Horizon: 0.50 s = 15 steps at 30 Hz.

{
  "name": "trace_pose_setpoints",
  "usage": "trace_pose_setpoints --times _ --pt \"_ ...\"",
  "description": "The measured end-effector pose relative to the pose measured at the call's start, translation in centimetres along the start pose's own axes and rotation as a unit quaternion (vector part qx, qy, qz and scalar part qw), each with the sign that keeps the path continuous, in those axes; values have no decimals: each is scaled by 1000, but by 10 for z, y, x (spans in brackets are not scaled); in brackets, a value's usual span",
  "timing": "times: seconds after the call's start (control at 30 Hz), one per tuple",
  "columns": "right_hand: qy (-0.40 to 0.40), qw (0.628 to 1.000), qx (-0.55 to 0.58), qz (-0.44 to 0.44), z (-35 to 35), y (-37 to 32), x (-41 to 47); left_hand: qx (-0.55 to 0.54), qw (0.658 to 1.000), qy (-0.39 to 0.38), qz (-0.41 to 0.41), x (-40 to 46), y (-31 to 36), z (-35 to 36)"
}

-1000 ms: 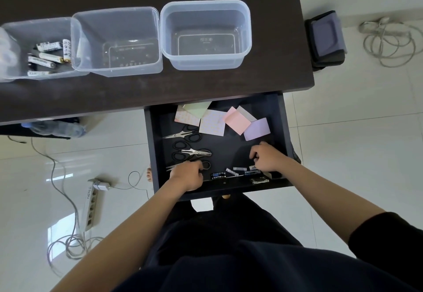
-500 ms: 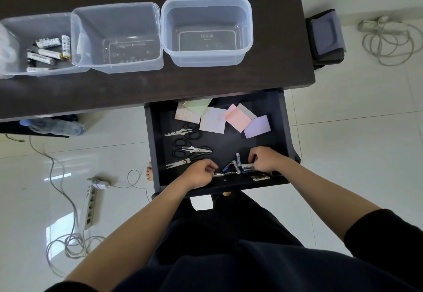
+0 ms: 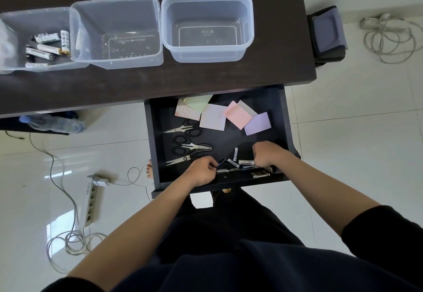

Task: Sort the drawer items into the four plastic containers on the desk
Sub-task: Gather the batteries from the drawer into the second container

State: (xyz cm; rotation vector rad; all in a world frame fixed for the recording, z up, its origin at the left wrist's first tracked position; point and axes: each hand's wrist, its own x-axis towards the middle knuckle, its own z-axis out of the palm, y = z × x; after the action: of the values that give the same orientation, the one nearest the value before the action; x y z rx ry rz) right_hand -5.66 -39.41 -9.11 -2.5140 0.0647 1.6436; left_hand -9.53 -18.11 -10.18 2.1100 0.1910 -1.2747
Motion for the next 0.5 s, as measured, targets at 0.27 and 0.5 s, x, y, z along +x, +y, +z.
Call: trace_pose_setpoints --times 0.27,0.5 --pt "-5 994 104 -18 -5 10 0 22 1000 -1 0 -2 -4 -5" --pt "-9 979 194 -64 1 -1 -3 109 994 12 -17 -3 -16 -13"
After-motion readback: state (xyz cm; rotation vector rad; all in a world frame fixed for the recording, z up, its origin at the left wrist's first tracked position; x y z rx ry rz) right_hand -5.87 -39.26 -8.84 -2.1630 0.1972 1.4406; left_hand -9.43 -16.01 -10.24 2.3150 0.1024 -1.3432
